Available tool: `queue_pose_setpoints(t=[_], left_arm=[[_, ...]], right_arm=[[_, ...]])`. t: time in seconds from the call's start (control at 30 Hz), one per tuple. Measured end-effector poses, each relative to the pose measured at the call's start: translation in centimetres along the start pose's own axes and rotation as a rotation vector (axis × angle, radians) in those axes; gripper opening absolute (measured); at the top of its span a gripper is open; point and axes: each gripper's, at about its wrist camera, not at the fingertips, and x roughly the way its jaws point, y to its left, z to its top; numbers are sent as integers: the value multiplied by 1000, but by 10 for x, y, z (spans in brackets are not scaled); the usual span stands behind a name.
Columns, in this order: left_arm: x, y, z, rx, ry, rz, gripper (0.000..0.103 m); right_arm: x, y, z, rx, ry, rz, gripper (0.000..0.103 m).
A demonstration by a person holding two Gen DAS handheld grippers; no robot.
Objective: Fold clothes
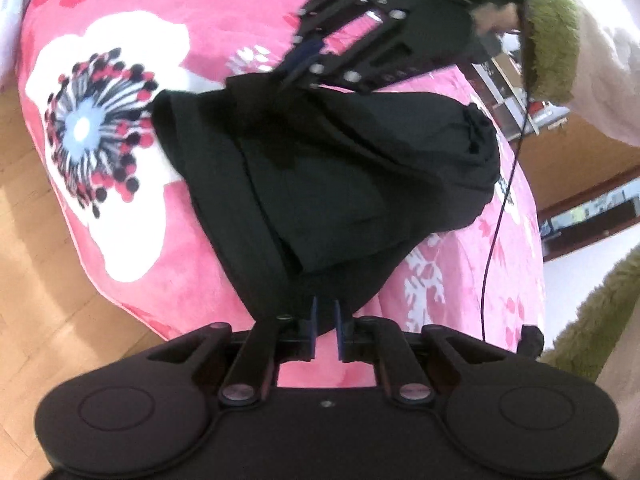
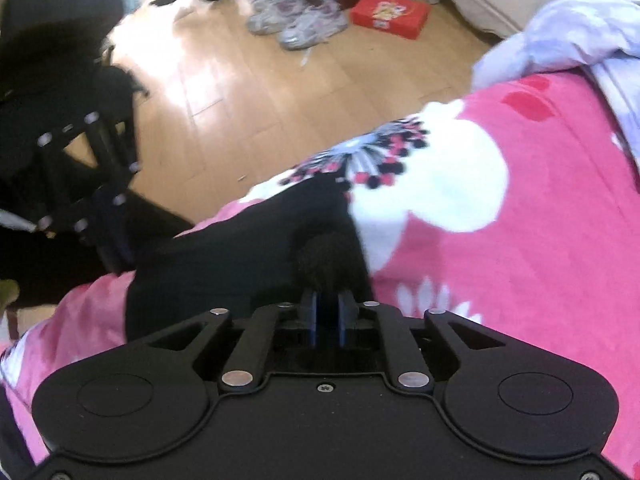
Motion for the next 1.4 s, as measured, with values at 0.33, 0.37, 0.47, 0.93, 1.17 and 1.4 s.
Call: queue_pose_setpoints(t=[0.33, 0.37, 0.47, 0.93, 1.17, 1.4], left_arm=[[18, -3, 23, 61, -14, 100, 43], [22, -2, 25, 66, -18, 108, 43], [26, -1, 30, 86, -33, 118, 44], [14, -35, 23, 429, -29, 70, 57], [40, -43, 22, 481, -1, 17, 50], [44, -40, 18, 352, 44, -11, 4]], right_arm=[[-20, 2, -10, 5, -61, 49, 3], [-25, 6, -11, -6, -66, 51, 2], [-43, 22, -12, -50, -75, 65, 2], [-122, 105, -17, -215, -56, 118, 2], [-135, 109, -20, -214, -53, 123, 2], [-134, 89, -22, -149, -91, 73, 2]])
